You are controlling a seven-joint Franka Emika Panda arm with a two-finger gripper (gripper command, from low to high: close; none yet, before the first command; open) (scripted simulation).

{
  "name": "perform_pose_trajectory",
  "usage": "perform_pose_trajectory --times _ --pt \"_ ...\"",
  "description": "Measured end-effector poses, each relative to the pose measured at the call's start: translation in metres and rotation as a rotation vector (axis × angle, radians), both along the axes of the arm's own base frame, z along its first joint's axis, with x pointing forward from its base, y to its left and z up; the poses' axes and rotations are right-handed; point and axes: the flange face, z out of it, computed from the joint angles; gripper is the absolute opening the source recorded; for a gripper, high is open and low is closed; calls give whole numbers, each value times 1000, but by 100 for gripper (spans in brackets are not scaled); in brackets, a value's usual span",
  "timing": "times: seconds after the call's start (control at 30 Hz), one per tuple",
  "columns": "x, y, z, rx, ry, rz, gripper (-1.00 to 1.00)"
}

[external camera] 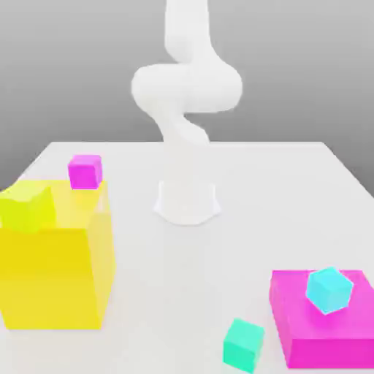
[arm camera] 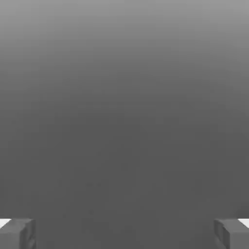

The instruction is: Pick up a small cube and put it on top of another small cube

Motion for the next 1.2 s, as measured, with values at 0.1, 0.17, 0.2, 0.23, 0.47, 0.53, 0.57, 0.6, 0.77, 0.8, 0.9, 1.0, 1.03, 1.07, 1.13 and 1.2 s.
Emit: perform_pose_trajectory --times 0.1,0.17,0.2,0.23,0.47,0.53,0.57,0.6,0.77,0.8,0.9,1.0,1.03,1.07,1.13,1.2 --pt "38 9 -52 -31 84 122 0" --pt "58 17 -87 -53 136 200 0" --pt "67 21 -105 -64 162 238 0" --pt "75 26 -124 -76 187 276 0" --pt "108 60 -257 -174 354 535 0" --pt "110 69 -296 -208 400 607 0" --pt "109 74 -315 -226 423 646 0" --pt "108 79 -333 -245 445 684 0" --pt "94 89 -423 -347 558 858 0" --pt "90 89 -440 -369 581 892 0" --pt "81 89 -484 -416 624 960 0" --pt "80 89 -523 -423 630 970 0" --pt "79 89 -535 -422 631 970 -100" --pt "79 89 -535 -422 631 970 -100" --pt "79 89 -535 -422 632 970 -100" --pt "79 89 -535 -422 633 971 -100"
